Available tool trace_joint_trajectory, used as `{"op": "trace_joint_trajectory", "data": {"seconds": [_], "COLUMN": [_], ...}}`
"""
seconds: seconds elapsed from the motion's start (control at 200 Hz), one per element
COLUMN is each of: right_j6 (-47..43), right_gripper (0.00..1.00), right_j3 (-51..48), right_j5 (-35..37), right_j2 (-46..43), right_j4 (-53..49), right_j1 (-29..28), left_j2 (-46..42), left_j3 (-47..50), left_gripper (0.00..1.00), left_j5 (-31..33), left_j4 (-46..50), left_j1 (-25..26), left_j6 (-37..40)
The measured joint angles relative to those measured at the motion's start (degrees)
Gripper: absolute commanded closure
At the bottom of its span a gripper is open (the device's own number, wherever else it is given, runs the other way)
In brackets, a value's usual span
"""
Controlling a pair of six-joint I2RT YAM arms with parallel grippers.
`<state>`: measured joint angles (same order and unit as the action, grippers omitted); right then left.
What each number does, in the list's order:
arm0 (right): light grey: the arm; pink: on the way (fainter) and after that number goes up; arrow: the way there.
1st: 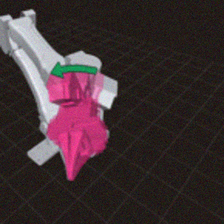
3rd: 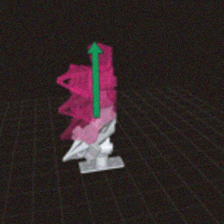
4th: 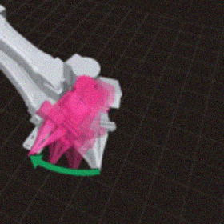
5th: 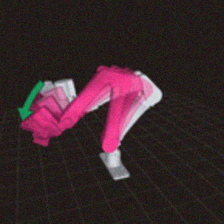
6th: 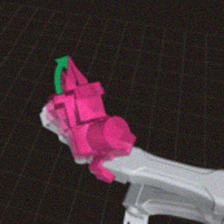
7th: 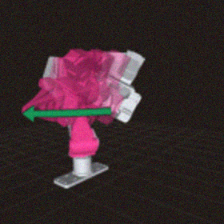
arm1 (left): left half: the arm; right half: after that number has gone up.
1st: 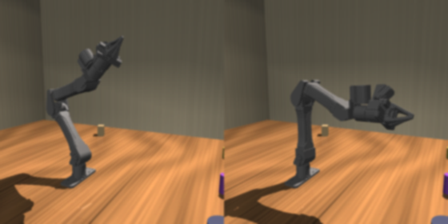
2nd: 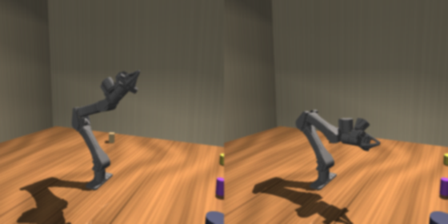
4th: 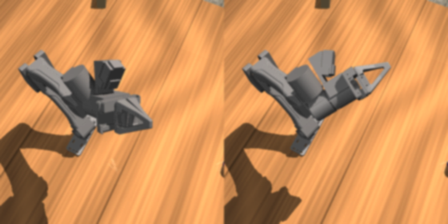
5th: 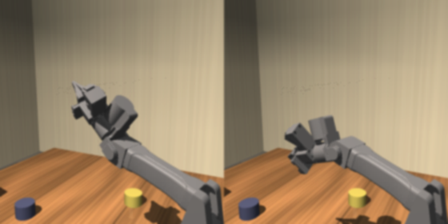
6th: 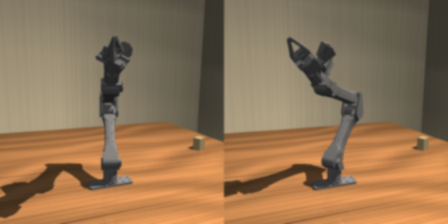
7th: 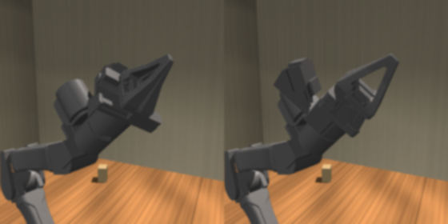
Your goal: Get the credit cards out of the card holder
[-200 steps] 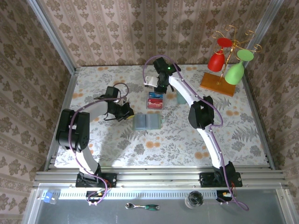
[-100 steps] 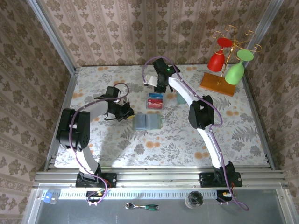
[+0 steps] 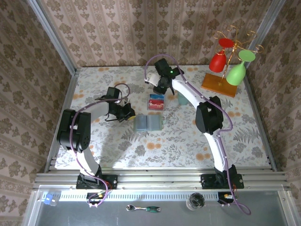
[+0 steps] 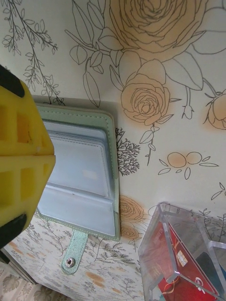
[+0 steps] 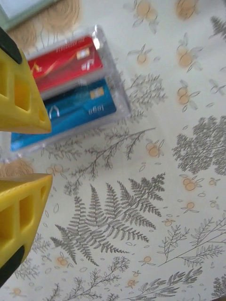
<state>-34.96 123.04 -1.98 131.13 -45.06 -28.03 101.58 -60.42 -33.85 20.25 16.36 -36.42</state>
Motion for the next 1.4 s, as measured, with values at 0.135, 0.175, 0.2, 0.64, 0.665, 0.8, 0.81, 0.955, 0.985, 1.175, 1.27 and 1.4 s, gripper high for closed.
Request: {"op": "trace_joint_trajectory", "data": {"seconds": [0.135,0.175,0.2,0.64,0.665,0.8,0.81,0.955,0.985,1.175,1.27,1.4], "right_j6": [7.6,9.9,11.5,40.8,42.3,51.0,51.6,58.9,59.9,66.0,68.7,71.6], "right_gripper": [0.69,0.69,0.68,0.72,0.72,0.73,0.73,0.74,0.74,0.74,0.72,0.68], "right_j3": [-8.8,-11.5,-13.2,-36.5,-37.3,-40.6,-40.8,-42.9,-43.1,-44.3,-44.4,-44.4], "right_j5": [-1.7,-2.3,-2.6,-9.7,-10.2,-12.8,-13.1,-16.5,-17.0,-21.0,-23.5,-25.9], "right_j2": [-5.9,-7.5,-8.4,-17.7,-17.8,-17.9,-17.9,-17.9,-17.9,-17.9,-17.8,-17.7], "right_j4": [4.2,5.5,6.3,20.2,20.9,24.0,24.2,26.2,26.5,28.5,29.4,30.8], "right_j1": [-1.4,-1.8,-2.0,-3.8,-3.9,-4.1,-4.2,-4.4,-4.5,-5.1,-5.3,-6.1], "left_j2": [0.0,0.0,0.0,-0.1,-0.1,-0.1,-0.1,-0.1,-0.1,-0.1,-0.1,-0.1], "left_j3": [0.0,0.0,0.0,3.2,3.4,4.3,4.5,5.7,5.9,7.2,7.5,7.8], "left_gripper": [0.93,0.93,0.93,0.93,0.93,0.93,0.93,0.93,0.93,0.93,0.93,0.93], "left_j5": [0.0,0.0,0.0,0.0,0.0,0.1,0.1,0.2,0.2,0.2,0.2,0.0], "left_j4": [-0.2,-0.2,-0.2,-1.9,-2.0,-2.6,-2.7,-3.2,-3.3,-4.4,-4.9,-5.5], "left_j1": [0.0,0.0,0.0,0.2,0.3,1.0,1.0,1.6,1.6,1.6,1.6,1.6], "left_j6": [0.0,0.0,0.0,0.0,0.0,0.1,0.1,0.1,0.1,0.1,0.1,0.1]}}
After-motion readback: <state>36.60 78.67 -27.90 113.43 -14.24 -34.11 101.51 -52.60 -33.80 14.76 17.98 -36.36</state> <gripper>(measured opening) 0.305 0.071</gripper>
